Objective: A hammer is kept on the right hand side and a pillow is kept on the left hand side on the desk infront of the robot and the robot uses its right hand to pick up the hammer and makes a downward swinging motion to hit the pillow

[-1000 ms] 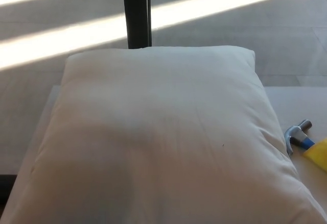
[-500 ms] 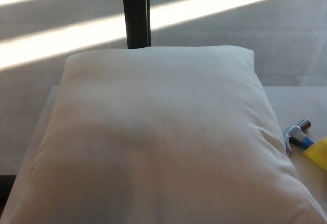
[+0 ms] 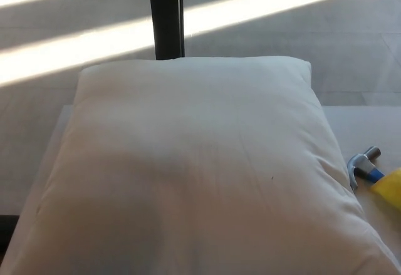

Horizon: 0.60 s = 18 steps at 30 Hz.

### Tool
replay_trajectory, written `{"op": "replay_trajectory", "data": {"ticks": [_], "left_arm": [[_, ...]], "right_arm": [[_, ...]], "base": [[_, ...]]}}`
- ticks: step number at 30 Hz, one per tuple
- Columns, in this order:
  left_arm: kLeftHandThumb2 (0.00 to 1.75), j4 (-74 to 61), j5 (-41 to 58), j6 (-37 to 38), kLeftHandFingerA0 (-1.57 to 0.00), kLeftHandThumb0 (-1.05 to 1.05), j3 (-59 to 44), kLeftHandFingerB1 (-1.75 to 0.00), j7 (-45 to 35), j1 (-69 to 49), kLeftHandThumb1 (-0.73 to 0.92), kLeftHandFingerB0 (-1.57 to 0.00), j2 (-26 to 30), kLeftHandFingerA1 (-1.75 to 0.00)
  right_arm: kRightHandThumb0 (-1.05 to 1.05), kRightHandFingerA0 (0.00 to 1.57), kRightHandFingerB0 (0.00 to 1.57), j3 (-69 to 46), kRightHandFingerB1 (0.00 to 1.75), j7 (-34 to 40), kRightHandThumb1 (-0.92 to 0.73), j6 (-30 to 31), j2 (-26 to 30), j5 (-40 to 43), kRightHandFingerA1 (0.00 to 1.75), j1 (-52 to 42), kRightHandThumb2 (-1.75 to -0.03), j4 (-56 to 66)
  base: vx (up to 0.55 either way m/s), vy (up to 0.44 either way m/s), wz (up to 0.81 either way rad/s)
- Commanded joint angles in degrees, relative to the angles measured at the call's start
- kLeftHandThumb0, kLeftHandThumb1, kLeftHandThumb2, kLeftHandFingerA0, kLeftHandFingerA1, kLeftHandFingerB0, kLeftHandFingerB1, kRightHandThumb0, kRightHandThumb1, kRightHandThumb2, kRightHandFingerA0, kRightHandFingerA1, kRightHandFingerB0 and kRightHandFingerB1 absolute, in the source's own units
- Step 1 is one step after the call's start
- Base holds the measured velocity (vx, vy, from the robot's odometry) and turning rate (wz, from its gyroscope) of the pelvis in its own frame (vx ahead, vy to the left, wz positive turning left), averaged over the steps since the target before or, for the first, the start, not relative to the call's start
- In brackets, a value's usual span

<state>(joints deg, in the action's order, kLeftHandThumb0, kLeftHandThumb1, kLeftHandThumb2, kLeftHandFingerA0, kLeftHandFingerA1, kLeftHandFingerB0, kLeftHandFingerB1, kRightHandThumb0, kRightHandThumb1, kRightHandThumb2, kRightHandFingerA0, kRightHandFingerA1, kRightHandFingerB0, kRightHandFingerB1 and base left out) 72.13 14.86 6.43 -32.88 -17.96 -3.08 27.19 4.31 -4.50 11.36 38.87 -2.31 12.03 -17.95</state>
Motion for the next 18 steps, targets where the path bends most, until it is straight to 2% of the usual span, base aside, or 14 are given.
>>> {"op": "replay_trajectory", "data": {"ticks": [1, 5, 15, 16, 18], "left_arm": [[0.64, 0.1, 1.1, 1.4, -0.59, -0.67, -0.2, -0.46, -0.4, -0.2, 0.81, -0.42, 0.7, -0.55], [0.64, 0.0, 0.6, 2.1, -0.61, -0.66, 0.2, -0.45, 0.2, -0.2, 0.81, -0.43, 0.5, -0.53], [0.64, 0.1, 0.9, 1.4, -0.61, -0.66, 0.1, -0.45, -0.1, 0.2, 0.80, -0.44, 0.1, -0.54], [1.01, 0.0, 0.7, 1.6, -0.55, -0.66, 0.3, -0.57, -0.3, 0.1, 0.62, -0.38, 0.1, -0.64], [1.01, -0.2, 0.7, 1.8, -0.55, -0.65, 0.4, -0.57, 0.0, 0.1, 0.62, -0.39, 0.1, -0.65]], "right_arm": [[-0.80, 0.15, 0.25, 6.1, 0.30, -1.3, -0.73, -3.6, 1.3, -9.9, 0.40, 4.7, -0.62, -7.4], [-0.76, 0.18, 0.26, 11.2, 0.29, -0.4, -0.72, -5.9, 0.6, -13.5, 0.41, 8.7, -0.63, -14.6], [-0.76, 0.23, 0.30, 16.8, 0.30, 4.8, -0.72, -3.3, -2.7, -18.6, 0.46, 16.6, -0.62, -25.8], [-0.75, 0.23, 0.31, 16.7, 0.30, 5.3, -0.72, -3.3, -3.1, -18.6, 0.45, 17.2, -0.62, -26.6], [-0.75, 0.21, 0.30, 16.8, 0.30, 5.6, -0.72, -2.6, -3.9, -19.2, 0.47, 18.2, -0.62, -28.4]], "base": [[0.00, 0.000, 0.00], [0.00, 0.000, 0.00], [0.00, 0.000, 0.00], [0.00, 0.000, 0.00], [0.00, 0.000, 0.00]]}}
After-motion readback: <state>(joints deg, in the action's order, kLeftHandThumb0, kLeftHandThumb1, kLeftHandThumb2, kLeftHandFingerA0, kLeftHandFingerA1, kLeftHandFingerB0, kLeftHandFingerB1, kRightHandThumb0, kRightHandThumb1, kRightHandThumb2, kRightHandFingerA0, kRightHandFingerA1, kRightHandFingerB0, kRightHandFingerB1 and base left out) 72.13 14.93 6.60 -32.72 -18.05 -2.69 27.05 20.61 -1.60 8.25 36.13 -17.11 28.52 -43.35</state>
